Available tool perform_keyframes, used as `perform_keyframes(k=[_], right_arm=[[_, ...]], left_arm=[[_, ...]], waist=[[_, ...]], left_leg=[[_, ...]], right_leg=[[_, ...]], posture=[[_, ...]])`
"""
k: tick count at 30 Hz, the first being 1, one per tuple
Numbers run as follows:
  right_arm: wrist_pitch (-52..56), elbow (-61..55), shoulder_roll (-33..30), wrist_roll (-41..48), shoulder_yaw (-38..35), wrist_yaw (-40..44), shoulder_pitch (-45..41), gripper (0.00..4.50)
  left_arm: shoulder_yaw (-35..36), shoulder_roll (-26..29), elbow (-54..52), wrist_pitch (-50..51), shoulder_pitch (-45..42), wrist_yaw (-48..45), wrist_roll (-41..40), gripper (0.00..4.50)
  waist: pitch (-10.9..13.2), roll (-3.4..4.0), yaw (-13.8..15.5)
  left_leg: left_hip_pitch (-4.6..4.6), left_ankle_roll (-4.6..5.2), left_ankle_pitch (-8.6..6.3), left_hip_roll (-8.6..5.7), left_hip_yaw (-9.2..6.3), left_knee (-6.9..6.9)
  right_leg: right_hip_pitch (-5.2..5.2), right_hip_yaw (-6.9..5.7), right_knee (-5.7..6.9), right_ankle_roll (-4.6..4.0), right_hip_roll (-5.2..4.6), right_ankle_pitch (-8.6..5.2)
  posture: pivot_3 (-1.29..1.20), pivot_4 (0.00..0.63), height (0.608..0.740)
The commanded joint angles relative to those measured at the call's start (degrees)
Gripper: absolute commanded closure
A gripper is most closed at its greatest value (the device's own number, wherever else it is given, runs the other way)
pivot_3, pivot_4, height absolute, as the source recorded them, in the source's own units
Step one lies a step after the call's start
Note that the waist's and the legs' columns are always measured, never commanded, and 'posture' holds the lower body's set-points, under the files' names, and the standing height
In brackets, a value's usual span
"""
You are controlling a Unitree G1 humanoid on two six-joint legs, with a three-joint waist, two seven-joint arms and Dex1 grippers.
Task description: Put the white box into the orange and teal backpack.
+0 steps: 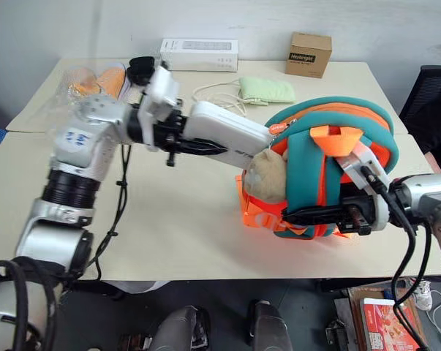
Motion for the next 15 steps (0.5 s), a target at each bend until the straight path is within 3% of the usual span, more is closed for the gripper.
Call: perform_keyframes(k=[1, 6, 8, 10, 15], right_arm=[[-1.05, -1.16, 0.59, -0.16, -0.09, -0.55, -1.19, 4.49], [-1.47, -1.9, 2.24, -0.89, 0.77, -2.38, -1.45, 4.49], [-1.51, -2.32, 2.58, -0.98, 0.7, -3.2, -1.13, 4.5], [-1.5, -2.72, 2.6, -0.73, 0.18, -3.83, -0.35, 4.5], [-2.06, -4.04, 3.04, -0.31, -1.33, -5.6, 2.95, 4.5]], left_arm=[[-1.01, -5.08, 1.13, -2.81, -2.6, 3.62, 2.23, 3.24], [-4.39, -16.43, 10.57, -7.76, -3.62, 12.41, 9.26, 3.24], [-2.98, -17.1, 12.0, -7.53, -4.14, 13.32, 9.35, 2.51], [-0.39, -14.91, 8.52, -4.4, -3.15, 11.73, 6.8, 1.96], [4.76, -2.5, -9.2, 6.12, 5.61, 5.18, -0.57, 0.38]], waist=[[0.0, -0.01, 0.16], [0.01, -0.01, 0.42], [0.01, -0.01, 0.18], [0.0, -0.01, -0.49], [0.0, 0.01, -1.41]], left_leg=[[-0.05, 0.04, 0.02, -0.05, 0.04, 0.0], [-0.07, 0.15, 0.1, -0.15, 0.12, 0.03], [-0.07, 0.17, 0.11, -0.17, 0.11, 0.03], [-0.08, 0.14, 0.1, -0.08, 0.11, 0.01], [0.04, -0.22, 0.15, 0.23, 0.09, -0.11]], right_leg=[[-0.1, -0.01, 0.06, 0.01, 0.0, 0.0], [-0.2, -0.12, 0.14, 0.08, -0.03, 0.05], [-0.22, -0.1, 0.15, 0.09, -0.08, 0.05], [-0.25, -0.07, 0.15, 0.08, -0.14, 0.05], [-0.33, -0.09, 0.36, -0.17, 0.04, -0.09]], posture=[[0.0, 0.15, 0.74], [0.0, 0.15, 0.74], [0.0, 0.15, 0.74], [0.0, 0.15, 0.74], [0.0, 0.15, 0.74]])
